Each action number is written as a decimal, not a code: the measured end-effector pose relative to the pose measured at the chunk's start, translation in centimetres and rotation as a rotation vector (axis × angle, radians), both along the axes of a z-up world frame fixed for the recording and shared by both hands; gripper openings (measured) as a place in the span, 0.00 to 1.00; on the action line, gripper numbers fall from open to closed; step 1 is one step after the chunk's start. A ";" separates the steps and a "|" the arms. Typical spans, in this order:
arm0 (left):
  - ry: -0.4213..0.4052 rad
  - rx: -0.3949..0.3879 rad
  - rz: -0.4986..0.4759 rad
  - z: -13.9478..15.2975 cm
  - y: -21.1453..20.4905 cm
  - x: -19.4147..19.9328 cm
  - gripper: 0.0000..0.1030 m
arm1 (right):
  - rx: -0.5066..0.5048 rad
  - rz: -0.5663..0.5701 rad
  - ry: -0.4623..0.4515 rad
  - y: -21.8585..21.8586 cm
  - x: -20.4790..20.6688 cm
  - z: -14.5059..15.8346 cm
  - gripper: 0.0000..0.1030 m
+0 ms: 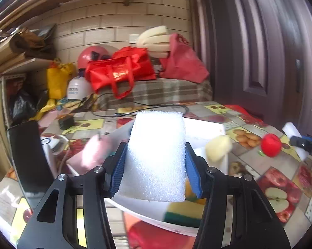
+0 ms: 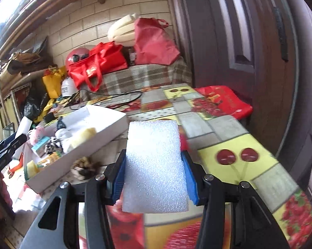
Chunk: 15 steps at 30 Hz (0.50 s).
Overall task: Organize soft objects
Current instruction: 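Carry both white foam strips into the white box and open both tools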
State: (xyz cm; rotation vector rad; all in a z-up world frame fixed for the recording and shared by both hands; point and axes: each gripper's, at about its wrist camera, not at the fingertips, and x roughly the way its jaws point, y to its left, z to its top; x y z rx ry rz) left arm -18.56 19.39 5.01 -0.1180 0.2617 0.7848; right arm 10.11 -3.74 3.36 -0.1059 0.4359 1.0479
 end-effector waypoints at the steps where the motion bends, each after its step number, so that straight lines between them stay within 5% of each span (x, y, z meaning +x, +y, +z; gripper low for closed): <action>1: -0.007 -0.007 0.023 0.0 0.7 -0.3 0.52 | -0.002 0.014 -0.018 0.5 -0.8 0.1 0.49; 15: 0.004 -0.050 0.142 -0.2 5.9 1.4 0.52 | -0.021 0.214 -0.046 10.8 -8.8 0.0 0.48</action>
